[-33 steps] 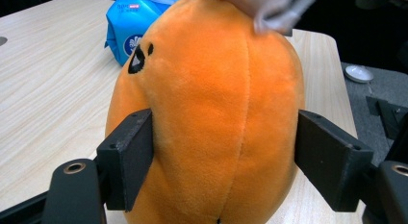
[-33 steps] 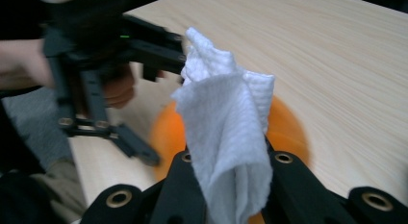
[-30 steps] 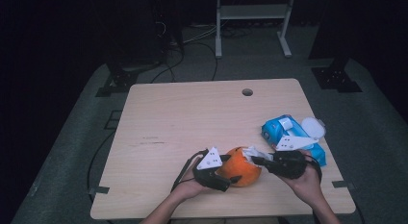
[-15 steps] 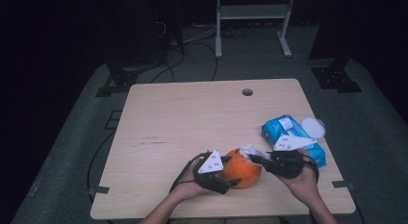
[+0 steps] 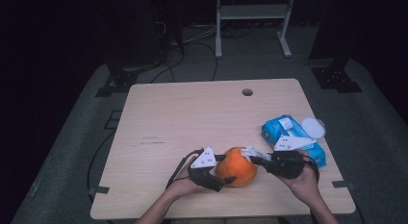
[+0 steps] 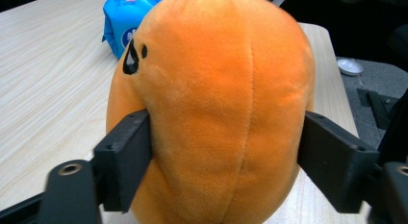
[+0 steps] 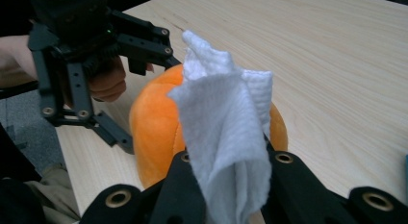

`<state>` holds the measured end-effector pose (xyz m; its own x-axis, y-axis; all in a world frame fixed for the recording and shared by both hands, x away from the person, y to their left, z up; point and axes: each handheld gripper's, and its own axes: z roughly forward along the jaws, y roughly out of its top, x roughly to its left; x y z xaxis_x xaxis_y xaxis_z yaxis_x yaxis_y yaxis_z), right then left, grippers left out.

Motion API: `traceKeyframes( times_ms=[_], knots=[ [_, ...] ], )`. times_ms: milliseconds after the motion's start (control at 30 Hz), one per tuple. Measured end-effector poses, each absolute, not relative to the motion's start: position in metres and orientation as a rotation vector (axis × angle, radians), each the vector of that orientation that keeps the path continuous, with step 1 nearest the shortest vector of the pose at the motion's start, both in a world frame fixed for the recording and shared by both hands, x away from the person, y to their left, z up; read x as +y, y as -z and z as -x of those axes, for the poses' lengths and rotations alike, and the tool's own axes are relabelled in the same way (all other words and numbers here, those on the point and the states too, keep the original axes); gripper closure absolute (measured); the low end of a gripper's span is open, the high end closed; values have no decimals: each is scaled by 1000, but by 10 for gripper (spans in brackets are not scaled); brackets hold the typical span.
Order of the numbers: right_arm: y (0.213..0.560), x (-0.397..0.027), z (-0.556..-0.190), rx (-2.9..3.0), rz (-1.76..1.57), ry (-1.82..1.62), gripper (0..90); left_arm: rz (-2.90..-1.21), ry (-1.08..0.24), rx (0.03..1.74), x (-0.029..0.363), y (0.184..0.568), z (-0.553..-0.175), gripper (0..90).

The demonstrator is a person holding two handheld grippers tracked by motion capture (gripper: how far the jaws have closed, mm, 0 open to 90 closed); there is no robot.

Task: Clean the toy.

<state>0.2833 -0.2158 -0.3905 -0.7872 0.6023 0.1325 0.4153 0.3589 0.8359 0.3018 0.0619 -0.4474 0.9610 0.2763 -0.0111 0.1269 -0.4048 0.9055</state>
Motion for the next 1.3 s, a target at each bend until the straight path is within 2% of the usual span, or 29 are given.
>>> traceKeyframes(
  times_ms=[133,233,400,533,733,1000,1067,1300],
  knots=[
    [395,-223,-287,2420,-964,-1423,823,-1986,-179,254,58,450,-301,111],
    [396,-221,-288,2425,-958,-1418,822,-2001,-234,238,52,453,-298,103],
    [391,-222,-285,2417,-976,-1483,823,-2010,-273,242,56,433,-293,298],
    [385,-223,-284,2401,-962,-1533,823,-2024,-220,225,61,415,-290,308],
    [401,-217,-290,2446,-1021,-1514,825,-2087,-200,269,63,420,-295,316],
    [372,-192,-268,2445,-809,-1537,823,-2117,-226,259,56,409,-288,340],
    [374,-194,-270,2449,-829,-1519,824,-2122,-240,263,56,412,-290,317],
    [392,-214,-284,2440,-953,-1486,824,-2036,-207,239,65,425,-303,112]
  ],
)
